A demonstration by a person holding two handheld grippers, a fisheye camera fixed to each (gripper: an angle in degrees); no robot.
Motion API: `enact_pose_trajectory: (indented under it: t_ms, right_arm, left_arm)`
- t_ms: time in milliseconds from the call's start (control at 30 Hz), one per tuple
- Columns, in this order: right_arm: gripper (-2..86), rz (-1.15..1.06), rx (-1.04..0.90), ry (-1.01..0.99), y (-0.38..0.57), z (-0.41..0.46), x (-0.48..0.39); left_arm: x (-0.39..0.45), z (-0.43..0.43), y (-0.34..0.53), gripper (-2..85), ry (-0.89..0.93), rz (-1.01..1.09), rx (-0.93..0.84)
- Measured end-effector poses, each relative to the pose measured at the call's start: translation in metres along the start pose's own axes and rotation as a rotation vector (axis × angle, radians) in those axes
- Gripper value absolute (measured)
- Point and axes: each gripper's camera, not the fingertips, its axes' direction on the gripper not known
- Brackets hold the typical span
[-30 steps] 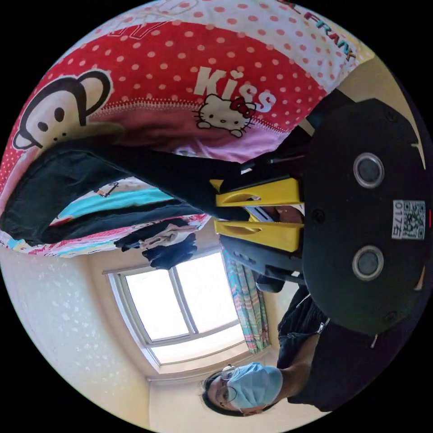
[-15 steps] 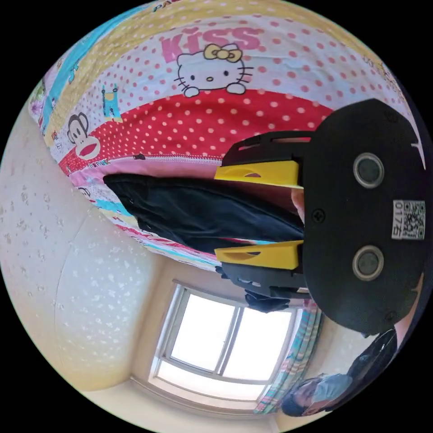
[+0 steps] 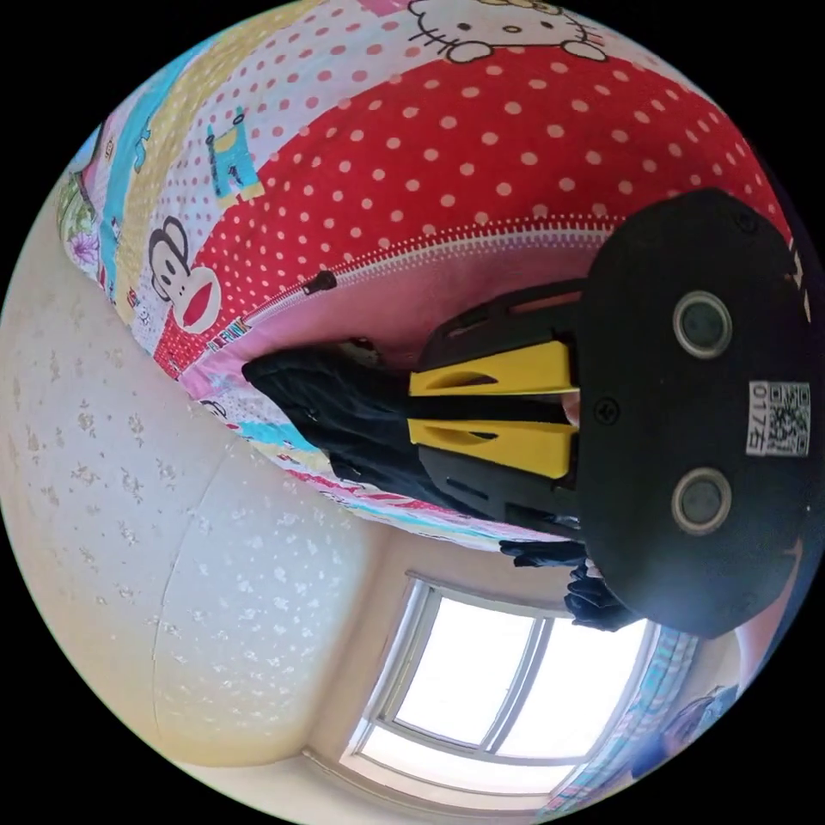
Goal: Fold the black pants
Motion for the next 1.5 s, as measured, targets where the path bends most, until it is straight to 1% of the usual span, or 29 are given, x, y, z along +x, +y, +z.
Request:
enact_pose_trajectory:
  t_ms: [67, 133, 200, 333, 400, 433, 467, 500, 567, 633, 700, 733, 800, 833, 900, 933, 967, 1000, 1033, 1067, 1100, 1133, 1200, 1267, 1300, 1333, 1367, 1433, 1500]
  right_arm:
    - [4.2, -0.010, 0.004, -0.030, -0.006, 0.000, -0.018]
    - [3.8, -0.072, 0.011, 0.027, -0.012, 0.002, -0.050]
    - [3.6, -0.145, 0.009, 0.078, -0.017, 0.018, -0.101]
    - [3.4, -0.213, -0.050, 0.024, -0.017, 0.070, -0.173]
    - [3.5, -0.323, -0.115, 0.067, -0.006, 0.120, -0.224]
    - [3.5, -0.347, -0.137, 0.092, -0.002, 0.133, -0.235]
    - [3.6, -0.396, -0.175, 0.152, 0.009, 0.161, -0.254]
    - [3.8, -0.463, -0.212, 0.209, 0.023, 0.189, -0.270]
    - [4.1, -0.533, -0.259, 0.265, 0.047, 0.226, -0.281]
    - [4.7, -0.555, -0.284, 0.304, 0.069, 0.255, -0.278]
    - [6.0, -0.523, -0.313, 0.310, 0.095, 0.281, -0.259]
    - [6.2, -0.492, -0.313, 0.294, 0.099, 0.285, -0.253]
    - [6.2, -0.396, -0.232, 0.155, 0.105, 0.280, -0.234]
    - [6.0, -0.371, -0.223, 0.132, 0.103, 0.278, -0.228]
    - [4.9, -0.240, -0.246, -0.017, 0.089, 0.272, -0.204]
    - [4.8, -0.207, -0.257, -0.063, 0.086, 0.270, -0.197]
    - [4.6, -0.168, -0.275, -0.159, 0.084, 0.266, -0.189]
    - [4.5, -0.171, -0.329, -0.243, 0.085, 0.262, -0.185]
    - [4.6, -0.189, -0.378, -0.270, 0.087, 0.261, -0.185]
    - [4.7, -0.246, -0.522, -0.270, 0.097, 0.260, -0.189]
    - [4.4, -0.313, -0.690, -0.239, 0.114, 0.257, -0.196]
    - [4.3, -0.344, -0.767, -0.244, 0.125, 0.253, -0.199]
    - [4.0, -0.396, -1.014, -0.303, 0.172, 0.226, -0.202]
    - [4.4, -0.412, -1.095, -0.323, 0.206, 0.198, -0.196]
    - [5.2, -0.415, -1.120, -0.315, 0.228, 0.179, -0.188]
    - [6.2, -0.418, -1.126, -0.316, 0.238, 0.170, -0.183]
    - [8.3, -0.425, -1.124, -0.319, 0.258, 0.153, -0.171]
    - [11.4, -0.419, -1.103, -0.262, 0.287, 0.130, -0.148]
    - [13.0, -0.304, -0.995, -0.157, 0.319, 0.101, -0.109]
  left_arm:
    - [-0.022, -0.009, -0.004, 4.3, 0.092, -0.022, 0.033]
    - [-0.057, -0.014, -0.011, 4.4, 0.316, -0.077, 0.058]
    - [-0.085, -0.018, -0.016, 4.4, 0.435, -0.151, 0.078]
    - [-0.152, -0.036, -0.017, 4.3, 0.564, -0.343, 0.195]
    - [-0.183, -0.042, -0.016, 4.3, 0.643, -0.427, 0.253]
    - [-0.201, -0.045, -0.014, 4.2, 0.685, -0.471, 0.287]
    - [-0.209, -0.048, -0.013, 4.2, 0.697, -0.491, 0.302]
    - [-0.226, -0.053, -0.010, 4.2, 0.688, -0.530, 0.324]
    - [-0.249, -0.063, -0.005, 4.3, 0.616, -0.566, 0.349]
    - [-0.283, -0.075, 0.004, 4.2, 0.512, -0.610, 0.373]
    - [-0.311, -0.073, 0.014, 4.3, 0.513, -0.670, 0.369]
    - [-0.328, -0.069, 0.022, 4.4, 0.534, -0.725, 0.365]
    - [-0.348, -0.064, 0.033, 4.5, 0.562, -0.771, 0.385]
    - [-0.356, -0.063, 0.037, 4.7, 0.569, -0.777, 0.406]
    - [-0.362, -0.065, 0.037, 4.9, 0.531, -0.791, 0.410]
    - [-0.362, -0.066, 0.031, 5.0, 0.506, -0.763, 0.394]
    - [-0.361, -0.067, 0.027, 5.1, 0.497, -0.747, 0.380]
    - [-0.358, -0.069, 0.018, 5.1, 0.479, -0.718, 0.343]
    - [-0.354, -0.070, 0.009, 5.1, 0.450, -0.694, 0.288]
    - [-0.351, -0.070, 0.004, 5.0, 0.430, -0.687, 0.249]
    - [-0.343, -0.073, -0.003, 4.7, 0.394, -0.662, 0.174]
    - [-0.334, -0.078, -0.009, 4.0, 0.371, -0.617, 0.120]
    - [-0.320, -0.088, -0.015, 3.7, 0.355, -0.532, 0.065]
    - [-0.308, -0.098, -0.023, 4.7, 0.310, -0.463, 0.019]
    - [-0.300, -0.106, -0.032, 5.7, 0.245, -0.397, 0.018]
    - [-0.289, -0.113, -0.045, 6.9, 0.141, -0.301, 0.037]
    - [-0.283, -0.115, -0.052, 7.6, 0.080, -0.251, 0.047]
    - [-0.269, -0.110, -0.087, 8.6, -0.105, -0.086, 0.055]
    - [-0.272, -0.091, -0.112, 8.6, -0.161, -0.020, 0.012]
